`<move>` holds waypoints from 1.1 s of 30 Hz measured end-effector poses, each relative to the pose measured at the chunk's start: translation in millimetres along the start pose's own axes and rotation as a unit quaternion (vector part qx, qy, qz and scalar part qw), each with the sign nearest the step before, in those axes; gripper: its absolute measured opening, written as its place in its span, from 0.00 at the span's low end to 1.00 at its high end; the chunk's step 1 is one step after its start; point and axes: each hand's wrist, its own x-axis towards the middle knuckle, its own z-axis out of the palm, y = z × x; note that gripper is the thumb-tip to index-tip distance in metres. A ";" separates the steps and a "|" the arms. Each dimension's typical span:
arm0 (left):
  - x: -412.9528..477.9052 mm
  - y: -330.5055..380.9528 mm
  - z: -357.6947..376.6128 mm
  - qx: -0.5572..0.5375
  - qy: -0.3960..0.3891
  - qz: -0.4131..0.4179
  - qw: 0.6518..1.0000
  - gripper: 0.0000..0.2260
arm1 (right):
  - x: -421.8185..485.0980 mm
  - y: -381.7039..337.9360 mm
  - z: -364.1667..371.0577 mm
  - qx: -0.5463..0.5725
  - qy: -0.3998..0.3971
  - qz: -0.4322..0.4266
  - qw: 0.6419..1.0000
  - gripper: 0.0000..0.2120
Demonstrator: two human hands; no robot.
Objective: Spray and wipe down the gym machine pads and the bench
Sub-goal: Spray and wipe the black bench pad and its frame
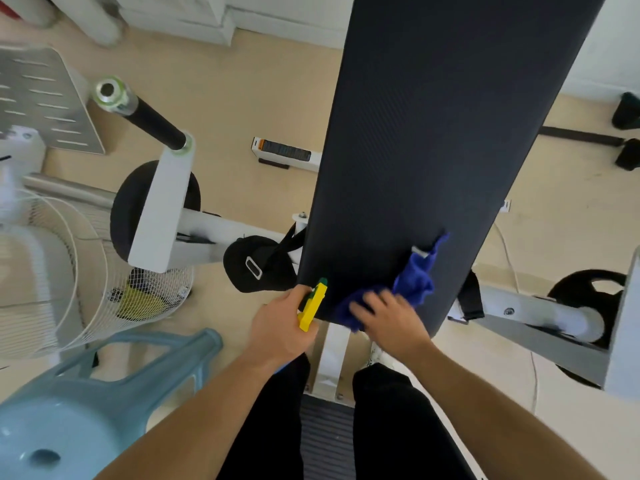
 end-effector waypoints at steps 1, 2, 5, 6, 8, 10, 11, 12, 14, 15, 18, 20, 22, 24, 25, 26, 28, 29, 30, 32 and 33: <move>2.8 -1.0 -3.6 -0.010 0.006 -0.002 1.000 0.15 | -12.1 6.3 7.8 -0.030 -0.031 -0.060 0.997 0.31; 5.2 -1.8 -6.2 -0.017 0.012 -0.005 1.000 0.15 | -19.4 17.7 9.5 -0.057 -0.048 -0.112 0.991 0.31; 9.1 -2.0 -12.0 -0.023 0.012 -0.008 1.000 0.14 | -18.6 47.6 -11.2 -0.120 -0.045 -0.160 0.979 0.27; 9.5 -2.5 -12.8 -0.025 0.008 -0.010 1.000 0.14 | -12.5 57.1 -22.1 -0.131 -0.022 -0.141 0.981 0.25; 9.5 -1.4 -12.8 -0.033 0.002 -0.012 0.999 0.13 | 6.5 84.4 -51.5 -0.137 0.057 -0.053 0.987 0.23; 7.0 0.5 -12.6 -0.027 -0.007 -0.002 1.000 0.14 | 33.4 110.3 -88.7 -0.119 0.146 0.065 0.980 0.20; 4.6 0.2 -12.3 -0.017 -0.010 0.008 1.000 0.14 | 48.9 117.0 -105.2 -0.107 0.183 0.116 0.970 0.19; 1.4 -1.3 -11.3 -0.006 -0.013 0.018 1.000 0.14 | 64.7 116.5 -117.1 -0.089 0.210 0.163 0.960 0.19; -5.7 -5.7 -9.7 0.012 -0.014 0.027 0.999 0.16 | 93.4 95.8 -122.8 -0.045 0.244 0.246 0.937 0.21; -8.9 -7.9 -9.2 0.016 -0.014 0.026 0.999 0.18 | 104.8 77.7 -117.7 -0.027 0.255 0.275 0.927 0.21; -13.5 -16.8 -9.3 0.007 -0.014 0.009 1.000 0.19 | 114.9 12.1 -85.8 0.023 0.222 0.259 0.940 0.22; -17.6 -24.7 -12.6 -0.002 -0.005 0.000 1.000 0.19 | 103.7 -27.0 -52.2 0.041 0.144 0.166 0.975 0.25; -20.1 -31.0 -15.9 0.002 0.007 0.002 1.000 0.19 | 78.9 -47.6 -18.9 0.032 0.055 0.067 0.996 0.31; -20.6 -35.0 -19.5 0.006 0.003 0.004 1.000 0.20 | 54.1 -46.7 2.8 0.015 -0.008 -0.024 1.000 0.33; -18.6 -33.5 -20.0 0.006 -0.005 0.006 1.000 0.21 | 43.2 -38.9 5.7 -0.007 -0.029 -0.064 0.998 0.31; -17.3 -34.5 -21.1 0.008 -0.015 0.008 1.000 0.21 | 35.9 -31.7 5.1 -0.032 -0.041 -0.099 0.994 0.29; -12.2 -33.9 -21.4 0.020 -0.036 0.023 0.999 0.20 | 25.2 -12.1 -6.1 -0.060 -0.033 -0.105 0.992 0.26; -10.4 -33.9 -21.2 0.029 -0.047 0.030 0.998 0.19 | 21.7 0.3 -15.5 -0.057 -0.017 -0.064 0.996 0.26; -8.4 -32.8 -21.3 0.036 -0.056 0.038 0.997 0.18 | 19.6 16.2 -27.7 -0.047 0.001 -0.006 0.999 0.26; -4.6 -30.1 -20.4 0.047 -0.058 0.057 0.996 0.16 | 20.8 55.0 -58.3 -0.015 0.051 0.120 0.991 0.26; -2.7 -28.8 -20.4 0.052 -0.057 0.062 0.995 0.16 | 23.8 73.3 -75.9 0.009 0.087 0.179 0.980 0.26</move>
